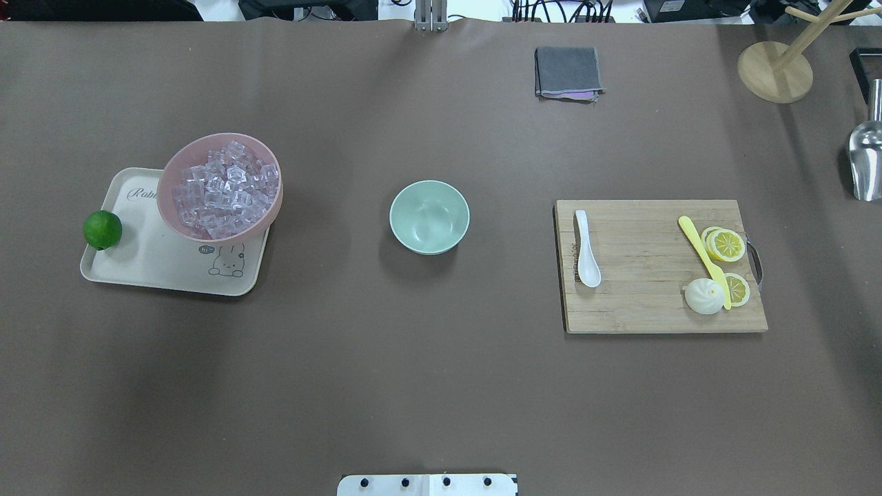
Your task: Put spoon and ice into bowl
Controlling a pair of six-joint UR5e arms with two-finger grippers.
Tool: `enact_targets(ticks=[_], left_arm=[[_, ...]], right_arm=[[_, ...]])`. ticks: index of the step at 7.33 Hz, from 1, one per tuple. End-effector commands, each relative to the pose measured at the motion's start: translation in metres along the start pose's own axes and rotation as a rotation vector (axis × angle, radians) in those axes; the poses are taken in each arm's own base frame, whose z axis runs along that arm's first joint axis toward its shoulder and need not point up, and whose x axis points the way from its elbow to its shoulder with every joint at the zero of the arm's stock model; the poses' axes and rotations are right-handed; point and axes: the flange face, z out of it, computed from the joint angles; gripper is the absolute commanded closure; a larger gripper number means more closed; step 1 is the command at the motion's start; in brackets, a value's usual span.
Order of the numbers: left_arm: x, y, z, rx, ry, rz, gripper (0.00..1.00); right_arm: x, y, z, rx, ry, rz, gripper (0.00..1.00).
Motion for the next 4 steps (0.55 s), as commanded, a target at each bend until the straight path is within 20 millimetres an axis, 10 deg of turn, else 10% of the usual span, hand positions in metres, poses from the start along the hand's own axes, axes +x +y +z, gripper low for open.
enact_targets(ticks=[1,4], left_arm=[[0.0001,-0.0021,0.0001,0.0,0.0,0.0,0.02],[0.0014,-0.0032,-0.001,0.005,0.0,0.006,0.02]], right_arm=[[-0.0009,0.0,-0.0013,0.003,0.0,-0.002,0.0],[-0.0017,0.0006,-0.0018,0.004,-0.001,-0.005,0.0]])
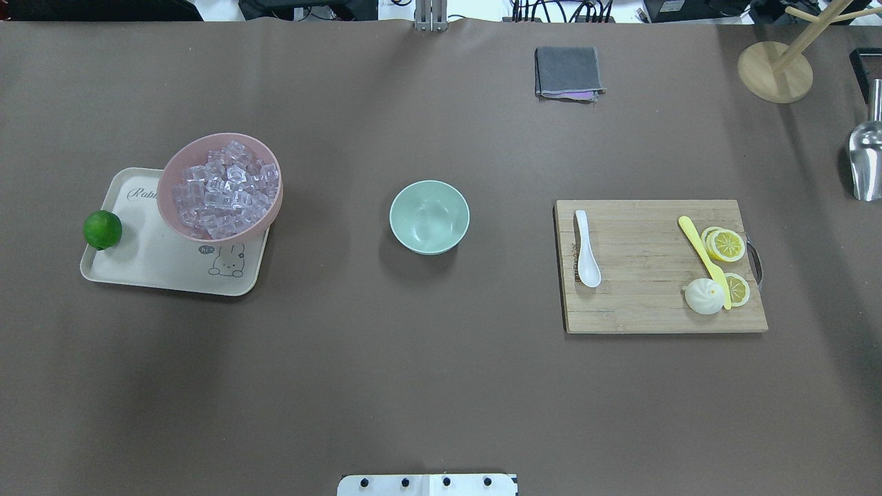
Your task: Put spoon and ice into bowl
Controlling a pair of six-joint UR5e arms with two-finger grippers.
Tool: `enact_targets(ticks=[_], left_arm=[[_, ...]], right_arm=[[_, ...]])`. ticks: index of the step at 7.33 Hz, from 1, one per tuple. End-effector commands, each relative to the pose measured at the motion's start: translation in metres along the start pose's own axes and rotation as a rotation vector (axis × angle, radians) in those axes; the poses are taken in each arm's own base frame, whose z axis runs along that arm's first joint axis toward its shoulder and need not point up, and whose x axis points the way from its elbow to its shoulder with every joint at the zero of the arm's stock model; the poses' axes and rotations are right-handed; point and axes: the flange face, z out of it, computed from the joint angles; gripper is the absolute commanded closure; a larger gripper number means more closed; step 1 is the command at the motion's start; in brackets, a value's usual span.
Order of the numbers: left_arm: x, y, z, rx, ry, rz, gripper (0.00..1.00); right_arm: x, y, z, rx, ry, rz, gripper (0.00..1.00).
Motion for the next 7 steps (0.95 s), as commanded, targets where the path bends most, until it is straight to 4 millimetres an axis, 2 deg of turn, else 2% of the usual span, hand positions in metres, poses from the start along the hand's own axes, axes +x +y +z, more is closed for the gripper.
enact_targets(ticks=[1,2,4,5,6,7], left_arm=[[0.002,-0.002,-0.002,0.014,0.002,0.014,0.02],[0.005,-0.003,-0.005,0.03,0.004,0.027,0.02],[0.025,-0.019,-0.013,0.065,0.016,0.08,0.02],[0.064,-0.035,-0.011,0.11,0.046,0.192,0.02],[0.121,-0.056,0.008,0.144,0.102,0.339,0.02],[0.151,-0.061,0.015,0.173,0.151,0.302,0.02]], right_arm=[[0.0,0.0,0.0,0.0,-0.001,-0.001,0.0],[-0.001,-0.001,-0.001,0.003,-0.001,-0.003,0.0],[-0.004,-0.004,-0.004,0.008,0.001,-0.009,0.0],[-0.006,-0.005,-0.006,0.014,0.001,-0.014,0.0],[-0.007,-0.006,-0.007,0.016,0.001,-0.015,0.0],[-0.014,-0.007,-0.012,0.026,0.002,-0.03,0.0]])
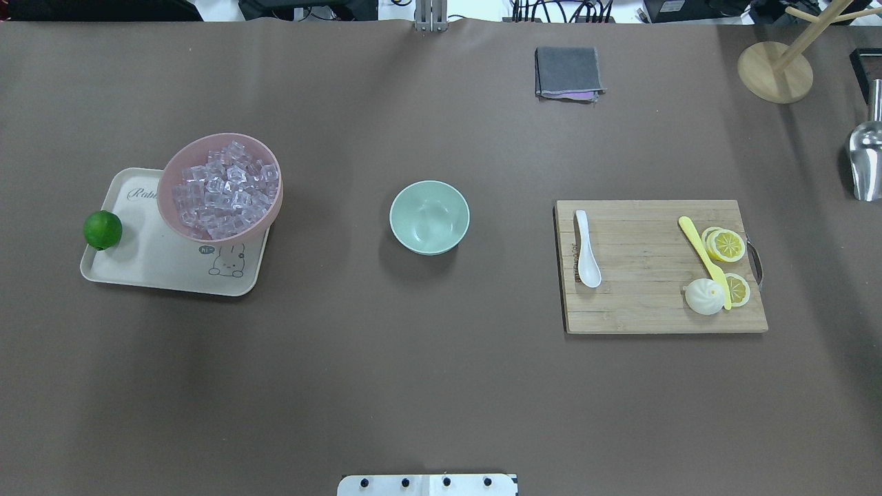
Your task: Put spoon and ice into bowl
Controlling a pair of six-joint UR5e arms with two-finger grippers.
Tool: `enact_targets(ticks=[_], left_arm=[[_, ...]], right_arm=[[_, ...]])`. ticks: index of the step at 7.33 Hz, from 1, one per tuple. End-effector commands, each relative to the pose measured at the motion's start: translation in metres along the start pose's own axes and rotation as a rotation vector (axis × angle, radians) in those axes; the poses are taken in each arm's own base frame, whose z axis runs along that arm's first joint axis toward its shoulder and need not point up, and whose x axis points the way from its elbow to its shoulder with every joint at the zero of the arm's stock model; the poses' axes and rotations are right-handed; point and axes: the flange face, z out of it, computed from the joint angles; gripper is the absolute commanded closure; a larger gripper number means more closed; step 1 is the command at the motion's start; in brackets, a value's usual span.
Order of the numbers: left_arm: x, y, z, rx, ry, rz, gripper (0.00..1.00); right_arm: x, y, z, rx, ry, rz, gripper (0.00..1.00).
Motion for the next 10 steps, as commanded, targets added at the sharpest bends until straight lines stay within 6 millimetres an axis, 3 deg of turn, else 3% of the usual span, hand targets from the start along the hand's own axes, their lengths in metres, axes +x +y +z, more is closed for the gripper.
enact_targets(ticks=[1,4,5,6,8,10], left_arm=[[0.087,-0.055,0.026,0.06,0.11,-0.039,0.02],[0.155,-0.123,0.037,0.033,0.148,-0.038,0.02],[0.175,-0.132,0.038,0.019,0.15,-0.102,0.02],[0.197,-0.137,0.041,0.056,0.113,-0.216,0.02],[0.279,-0.122,0.09,0.083,0.06,-0.24,0.02],[0.303,-0.109,0.118,0.078,0.024,-0.258,0.02]], right_arm=[[-0.013,-0.002,-0.01,0.022,0.002,-0.028,0.0],[-0.023,-0.003,-0.013,0.029,-0.039,-0.04,0.0],[-0.03,-0.005,-0.008,0.033,-0.078,-0.068,0.0],[-0.025,-0.001,-0.003,0.057,-0.082,-0.095,0.0],[-0.02,0.005,0.005,0.054,-0.089,-0.093,0.0],[-0.04,-0.003,0.004,0.058,-0.12,-0.052,0.0]])
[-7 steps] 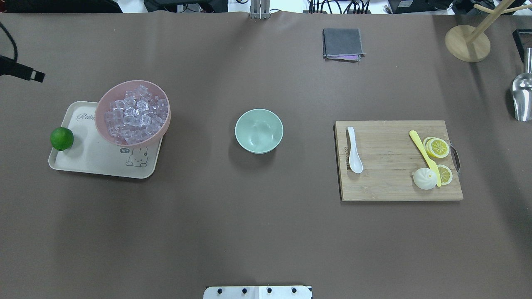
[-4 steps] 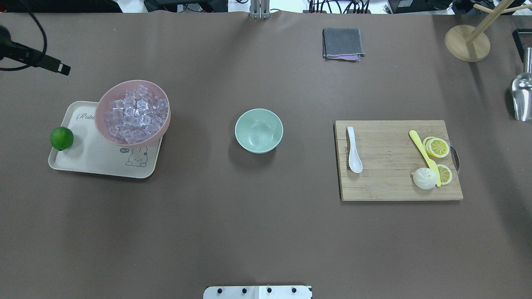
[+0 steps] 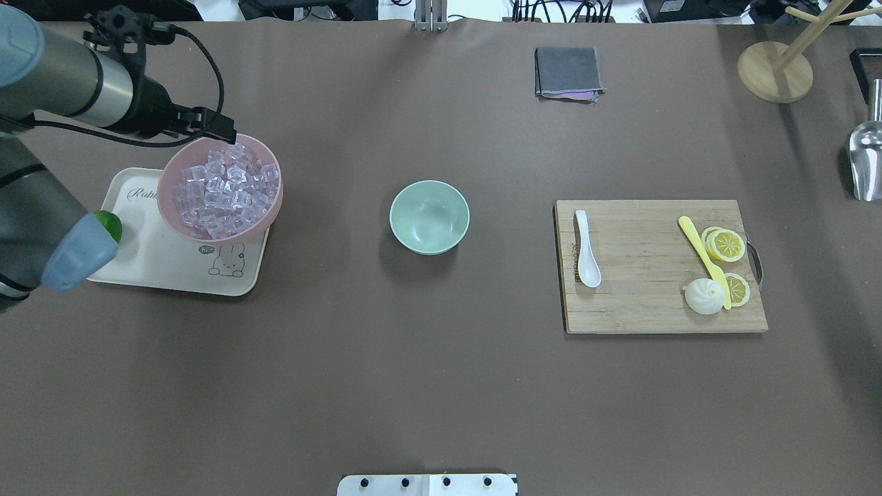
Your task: Put spoon and ice into bowl
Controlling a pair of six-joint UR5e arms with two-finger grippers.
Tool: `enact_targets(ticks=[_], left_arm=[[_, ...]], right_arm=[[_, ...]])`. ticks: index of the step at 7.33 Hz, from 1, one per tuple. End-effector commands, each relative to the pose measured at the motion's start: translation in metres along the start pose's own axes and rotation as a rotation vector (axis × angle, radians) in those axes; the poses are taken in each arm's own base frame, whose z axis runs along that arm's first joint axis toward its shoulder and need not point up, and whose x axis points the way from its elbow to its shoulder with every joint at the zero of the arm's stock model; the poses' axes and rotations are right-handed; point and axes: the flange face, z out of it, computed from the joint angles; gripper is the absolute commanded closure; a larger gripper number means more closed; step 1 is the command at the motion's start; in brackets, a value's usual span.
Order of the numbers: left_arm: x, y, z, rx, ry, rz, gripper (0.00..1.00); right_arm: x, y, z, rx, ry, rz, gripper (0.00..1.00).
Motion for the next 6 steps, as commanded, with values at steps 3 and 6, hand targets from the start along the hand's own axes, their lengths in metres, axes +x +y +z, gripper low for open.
enact_targets(ticks=[3,6], left_arm=[[0.015,0.027,0.055,0.042,-0.034,0.019,0.03],[0.002,0.03,0.075,0.015,-0.067,0.079,0.03]], right_arm=[[-0.072,-0.02,0.037,0.057,-0.055,0.148,0.0],[-0.098,-0.02,0.051,0.051,-0.061,0.171,0.0]])
